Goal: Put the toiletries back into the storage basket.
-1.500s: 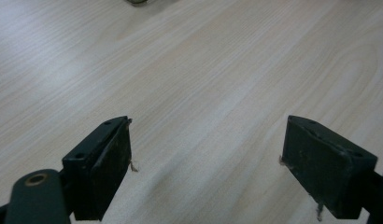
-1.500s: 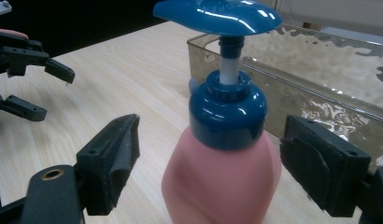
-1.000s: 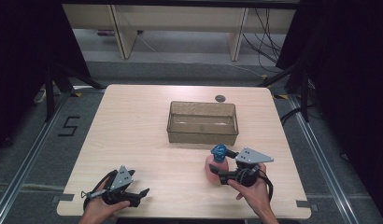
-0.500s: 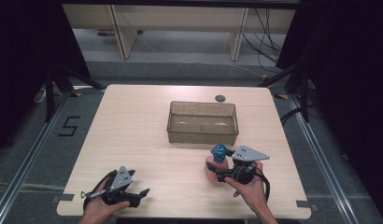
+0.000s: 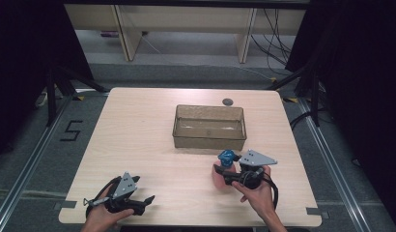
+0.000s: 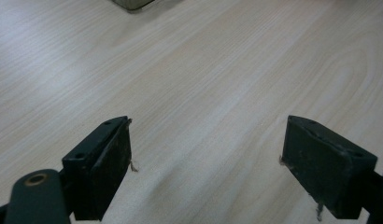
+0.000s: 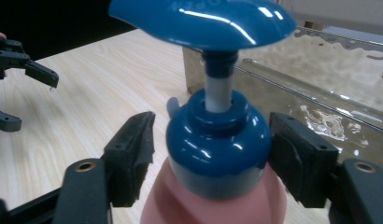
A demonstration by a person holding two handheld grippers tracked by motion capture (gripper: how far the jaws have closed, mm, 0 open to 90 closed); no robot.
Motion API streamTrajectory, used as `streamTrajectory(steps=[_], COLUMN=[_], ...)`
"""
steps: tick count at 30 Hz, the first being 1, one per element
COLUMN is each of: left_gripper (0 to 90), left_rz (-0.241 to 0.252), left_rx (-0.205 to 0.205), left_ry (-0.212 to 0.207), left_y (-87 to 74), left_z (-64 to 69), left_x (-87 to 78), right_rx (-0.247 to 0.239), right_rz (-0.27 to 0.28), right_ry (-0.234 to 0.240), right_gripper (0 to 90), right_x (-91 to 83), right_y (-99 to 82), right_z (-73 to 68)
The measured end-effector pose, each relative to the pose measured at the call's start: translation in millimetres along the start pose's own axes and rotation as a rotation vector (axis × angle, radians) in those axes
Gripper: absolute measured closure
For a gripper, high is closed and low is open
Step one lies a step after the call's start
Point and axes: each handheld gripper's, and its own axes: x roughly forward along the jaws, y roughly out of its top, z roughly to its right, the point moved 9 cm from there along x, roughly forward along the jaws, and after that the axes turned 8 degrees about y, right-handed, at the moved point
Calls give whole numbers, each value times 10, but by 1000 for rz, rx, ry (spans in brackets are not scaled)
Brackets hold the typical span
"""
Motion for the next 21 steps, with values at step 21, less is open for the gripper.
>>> streamTrajectory(steps=[21], left_gripper=[154], left_rz=[2], left_rx=[-3], left_ry=[3], left_y=[0], left_z=[-2], left_x=[1], right_rx=[-93], right_rz=[21], right_ry=[-62], right_gripper=[533], right_x=[-24], right_y=[91], right_z=[0])
